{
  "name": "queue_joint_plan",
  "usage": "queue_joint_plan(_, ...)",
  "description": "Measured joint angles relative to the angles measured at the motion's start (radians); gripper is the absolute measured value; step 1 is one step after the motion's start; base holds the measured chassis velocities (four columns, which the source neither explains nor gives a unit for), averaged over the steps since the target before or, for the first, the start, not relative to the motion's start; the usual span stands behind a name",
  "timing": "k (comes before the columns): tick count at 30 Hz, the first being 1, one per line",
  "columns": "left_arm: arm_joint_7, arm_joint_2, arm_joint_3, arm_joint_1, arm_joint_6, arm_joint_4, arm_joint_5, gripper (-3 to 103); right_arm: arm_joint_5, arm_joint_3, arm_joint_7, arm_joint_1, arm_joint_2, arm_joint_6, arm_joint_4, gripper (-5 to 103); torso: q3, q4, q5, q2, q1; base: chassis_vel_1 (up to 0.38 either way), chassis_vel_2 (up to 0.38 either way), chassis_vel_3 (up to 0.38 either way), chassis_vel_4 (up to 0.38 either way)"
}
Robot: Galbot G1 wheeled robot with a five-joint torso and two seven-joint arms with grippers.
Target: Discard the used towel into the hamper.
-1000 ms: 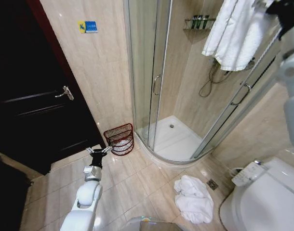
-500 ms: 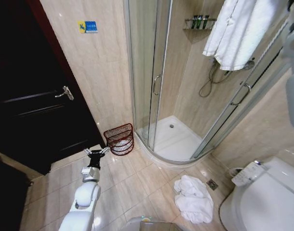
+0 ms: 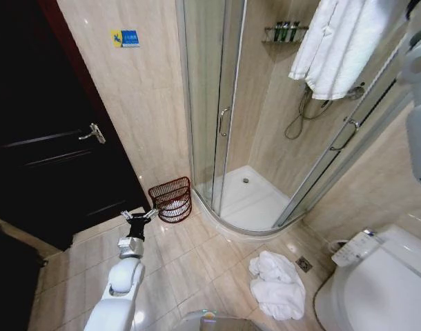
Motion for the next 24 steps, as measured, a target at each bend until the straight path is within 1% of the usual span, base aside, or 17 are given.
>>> queue_joint_plan(2,0.000,-0.005,0.012,-0.008,0.007,-0.001,0.001,100,0.007,0.000,-0.003,-0.006,-0.007,0.000,0.003,47,0.000,0.0000,-0.0002,0.000,0.000,0.000,0.000,0.000,0.000)
queue_joint_plan(3,0.000,-0.005,0.012,-0.008,0.007,-0.001,0.001,100,0.007,0.000,-0.003,-0.006,-0.007,0.000,0.003,47,0.000,0.0000,-0.0002,0.000,0.000,0.000,0.000,0.000,0.000)
queue_joint_plan(5,-0.001,-0.006,0.029,-0.016,0.015,-0.007,0.002,100,0.010,0.004,-0.011,-0.015,-0.014,0.000,0.005,38,0.000,-0.0001,0.0000,0.000,0.000,0.000,0.000,0.000,0.000)
queue_joint_plan(6,-0.001,-0.006,0.029,-0.016,0.015,-0.007,0.002,100,0.010,0.004,-0.011,-0.015,-0.014,0.000,0.005,38,0.000,-0.0001,0.0000,0.000,0.000,0.000,0.000,0.000,0.000)
queue_joint_plan(9,-0.002,-0.001,0.039,-0.020,0.018,-0.008,0.004,100,0.010,0.011,-0.023,-0.026,-0.022,0.000,0.008,27,0.000,-0.0001,0.0000,0.000,0.000,0.000,0.000,0.000,0.000)
queue_joint_plan(11,-0.002,-0.001,0.039,-0.021,0.018,-0.008,0.004,100,0.010,0.012,-0.024,-0.027,-0.023,0.000,0.010,27,0.000,0.0000,0.0000,0.000,0.000,0.000,0.000,0.000,0.000)
queue_joint_plan(14,-0.003,0.002,0.037,-0.021,0.018,-0.010,0.004,100,0.011,0.031,-0.031,-0.052,-0.034,0.000,0.020,15,0.000,0.0000,-0.0002,0.000,0.000,0.000,0.000,0.000,0.000)
queue_joint_plan(15,-0.003,0.002,0.037,-0.021,0.018,-0.010,0.004,100,0.011,0.031,-0.031,-0.052,-0.034,0.000,0.020,15,0.000,0.0000,-0.0002,0.000,0.000,0.000,0.000,0.000,0.000)
queue_joint_plan(18,-0.004,0.005,0.029,-0.018,0.017,-0.011,0.003,100,0.011,0.053,-0.035,-0.086,-0.045,0.000,0.034,7,0.000,0.0000,-0.0003,0.000,0.000,0.000,0.000,0.000,0.000)
queue_joint_plan(24,-0.004,0.007,0.022,-0.014,0.015,-0.011,0.002,100,0.018,0.085,-0.038,-0.147,-0.062,-0.001,0.067,6,0.000,0.0001,-0.0004,0.000,0.000,0.000,0.000,0.000,0.000)
